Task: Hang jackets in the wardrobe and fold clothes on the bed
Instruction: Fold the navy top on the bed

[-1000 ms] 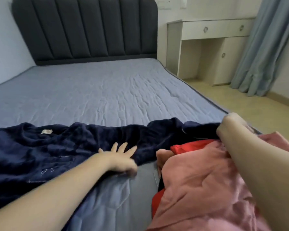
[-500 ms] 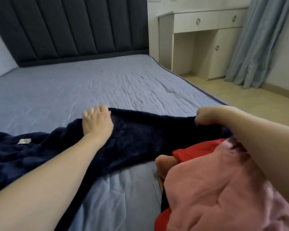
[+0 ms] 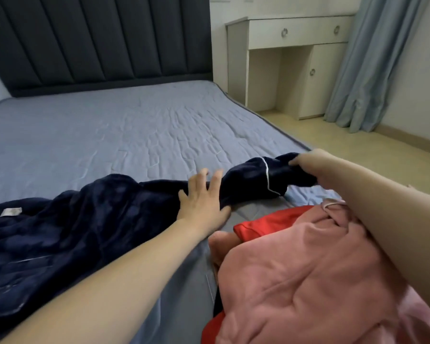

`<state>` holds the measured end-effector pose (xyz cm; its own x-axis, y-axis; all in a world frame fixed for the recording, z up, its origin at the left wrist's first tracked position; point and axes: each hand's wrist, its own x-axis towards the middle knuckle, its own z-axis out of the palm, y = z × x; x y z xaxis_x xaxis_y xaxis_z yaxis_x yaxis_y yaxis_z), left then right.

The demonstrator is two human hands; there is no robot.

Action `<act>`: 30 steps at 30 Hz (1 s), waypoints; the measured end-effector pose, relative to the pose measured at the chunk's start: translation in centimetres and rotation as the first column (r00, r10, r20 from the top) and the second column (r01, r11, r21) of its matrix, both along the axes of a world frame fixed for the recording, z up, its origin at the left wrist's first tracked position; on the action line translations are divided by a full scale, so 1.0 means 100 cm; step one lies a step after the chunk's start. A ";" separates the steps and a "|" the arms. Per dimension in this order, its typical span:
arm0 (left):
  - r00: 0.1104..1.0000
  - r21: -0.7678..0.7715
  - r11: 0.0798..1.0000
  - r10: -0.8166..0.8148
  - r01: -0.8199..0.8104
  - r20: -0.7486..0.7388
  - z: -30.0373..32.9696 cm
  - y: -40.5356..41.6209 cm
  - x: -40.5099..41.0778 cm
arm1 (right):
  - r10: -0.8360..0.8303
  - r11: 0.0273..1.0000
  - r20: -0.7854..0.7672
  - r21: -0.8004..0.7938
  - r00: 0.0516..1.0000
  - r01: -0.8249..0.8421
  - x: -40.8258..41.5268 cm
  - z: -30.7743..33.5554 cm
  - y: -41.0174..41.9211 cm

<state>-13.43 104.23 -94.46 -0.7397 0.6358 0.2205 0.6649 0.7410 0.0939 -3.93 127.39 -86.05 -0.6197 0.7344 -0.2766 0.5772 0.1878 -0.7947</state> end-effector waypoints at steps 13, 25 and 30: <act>0.885 0.070 0.989 -0.150 0.133 0.441 0.016 0.040 0.003 | 0.111 0.986 0.093 -0.135 0.989 -0.098 0.008 -0.018 0.010; 0.866 -0.024 0.978 0.196 -0.209 0.461 -0.003 0.068 -0.004 | 0.207 0.977 0.116 0.030 0.971 -0.212 0.057 0.013 0.070; 0.963 -0.108 0.972 0.225 -0.210 0.150 0.007 0.067 -0.015 | 0.160 0.764 0.623 0.413 0.766 -0.496 0.060 -0.018 0.049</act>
<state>-14.92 110.89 -93.79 -0.8832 0.4676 0.0368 0.4686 0.8763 0.1119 2.04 132.25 -87.83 -0.7251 0.6349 -0.2667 0.6747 0.7325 -0.0906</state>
